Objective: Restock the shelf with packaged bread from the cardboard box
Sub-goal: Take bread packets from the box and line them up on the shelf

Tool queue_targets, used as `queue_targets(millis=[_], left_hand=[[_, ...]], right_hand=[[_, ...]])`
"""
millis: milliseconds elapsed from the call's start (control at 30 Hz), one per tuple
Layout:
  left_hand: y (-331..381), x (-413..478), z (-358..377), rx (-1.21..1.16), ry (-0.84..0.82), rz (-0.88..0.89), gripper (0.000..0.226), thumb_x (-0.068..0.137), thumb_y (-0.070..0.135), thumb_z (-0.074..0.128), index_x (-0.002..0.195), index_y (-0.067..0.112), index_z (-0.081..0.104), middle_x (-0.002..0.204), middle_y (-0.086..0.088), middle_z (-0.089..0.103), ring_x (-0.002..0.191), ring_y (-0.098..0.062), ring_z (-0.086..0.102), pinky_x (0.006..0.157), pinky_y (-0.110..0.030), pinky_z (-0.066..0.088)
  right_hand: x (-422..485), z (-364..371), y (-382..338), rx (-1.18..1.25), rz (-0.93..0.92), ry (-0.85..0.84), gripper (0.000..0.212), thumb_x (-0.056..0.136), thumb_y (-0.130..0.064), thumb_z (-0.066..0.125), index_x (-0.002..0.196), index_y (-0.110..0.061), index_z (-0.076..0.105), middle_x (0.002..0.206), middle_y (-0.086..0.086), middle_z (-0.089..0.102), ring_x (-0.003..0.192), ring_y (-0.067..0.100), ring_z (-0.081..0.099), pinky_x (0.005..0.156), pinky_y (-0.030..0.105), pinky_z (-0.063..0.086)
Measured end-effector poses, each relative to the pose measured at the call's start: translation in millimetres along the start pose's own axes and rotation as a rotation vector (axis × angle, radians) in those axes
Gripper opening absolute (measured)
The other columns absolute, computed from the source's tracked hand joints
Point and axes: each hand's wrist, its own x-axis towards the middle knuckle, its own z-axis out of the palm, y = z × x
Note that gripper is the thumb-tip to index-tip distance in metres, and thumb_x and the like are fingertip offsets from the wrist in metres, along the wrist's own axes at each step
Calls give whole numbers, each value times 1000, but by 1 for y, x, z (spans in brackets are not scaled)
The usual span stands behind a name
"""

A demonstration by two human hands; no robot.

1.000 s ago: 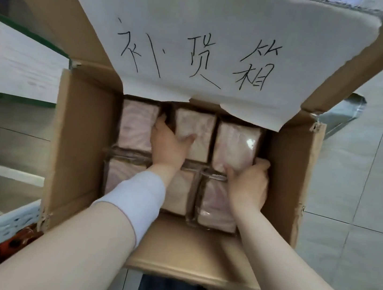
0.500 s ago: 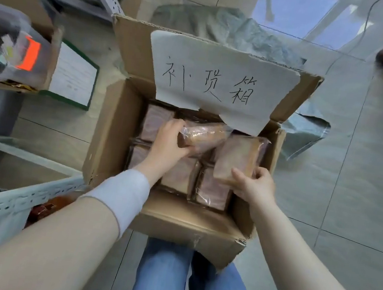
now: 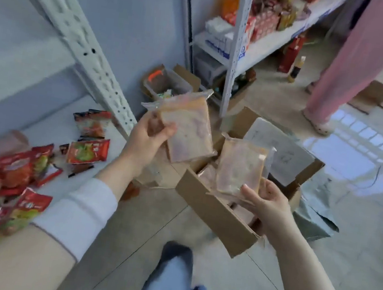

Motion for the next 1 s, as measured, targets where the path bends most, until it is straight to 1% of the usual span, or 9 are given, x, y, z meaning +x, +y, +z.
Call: queue_targets(millis=[67, 167, 267, 400, 467, 600, 700, 867, 1000], left_hand=[[39, -26, -56, -86, 71, 37, 15, 81, 20, 67, 90, 29, 58, 94, 6, 64, 89, -8, 62, 82, -28, 51], [89, -62, -139, -157, 236, 104, 15, 88, 10, 59, 89, 25, 56, 89, 7, 61, 77, -2, 63, 70, -24, 52], [121, -97, -218, -111, 345, 159, 14, 90, 11, 56, 89, 25, 53, 87, 7, 58, 78, -3, 61, 63, -21, 52], [135, -143, -327, -42, 484, 199, 12, 88, 14, 59, 86, 25, 55, 88, 6, 59, 85, -10, 59, 70, -25, 49], [134, -167, -383, 7, 556, 202, 12, 87, 15, 61, 83, 25, 55, 83, 7, 59, 84, -11, 58, 74, -29, 47], [112, -201, -499, 30, 680, 146, 10, 90, 15, 58, 86, 24, 54, 85, 7, 61, 77, -5, 60, 70, -26, 49], [89, -206, -569, 0, 720, 94, 11, 91, 14, 55, 88, 24, 54, 88, 6, 62, 79, -6, 60, 67, -24, 50], [68, -187, -648, -81, 751, 78, 14, 93, 9, 51, 91, 23, 53, 88, 7, 61, 67, 6, 63, 58, -15, 52], [51, -166, -701, -100, 814, 112, 17, 93, 6, 49, 92, 22, 51, 89, 7, 61, 69, 7, 64, 63, -15, 53]], right_hand=[[-31, 33, -35, -50, -82, -79, 48, 76, -22, 74, 119, -12, 55, 105, 6, 71, 86, 18, 71, 80, 36, 57], [-73, 92, -79, -47, -181, -203, 46, 74, -20, 74, 115, -8, 58, 103, 9, 71, 88, 21, 71, 76, 28, 58], [-109, 162, -110, -60, -265, -345, 38, 76, -18, 72, 111, -8, 60, 98, 6, 72, 85, 17, 71, 74, 27, 58], [-151, 275, -127, -89, -364, -504, 26, 75, -17, 72, 98, -12, 62, 85, -1, 74, 75, 10, 72, 62, 19, 55], [-169, 335, -125, -83, -373, -582, 19, 79, -11, 69, 96, -11, 61, 81, -1, 74, 73, 12, 72, 63, 22, 58], [-200, 458, -105, -181, -376, -704, 26, 78, -17, 71, 101, -16, 58, 102, 9, 70, 93, 26, 68, 86, 39, 54], [-208, 536, -93, -204, -394, -749, 21, 78, -12, 70, 95, -16, 58, 95, 7, 68, 88, 23, 65, 83, 33, 52], [-204, 639, -96, -251, -451, -783, 22, 79, -10, 71, 97, -12, 58, 90, 4, 66, 83, 19, 61, 79, 29, 48], [-196, 725, -99, -281, -533, -805, 40, 77, -8, 72, 113, -5, 53, 96, 6, 66, 81, 15, 62, 72, 19, 49]])
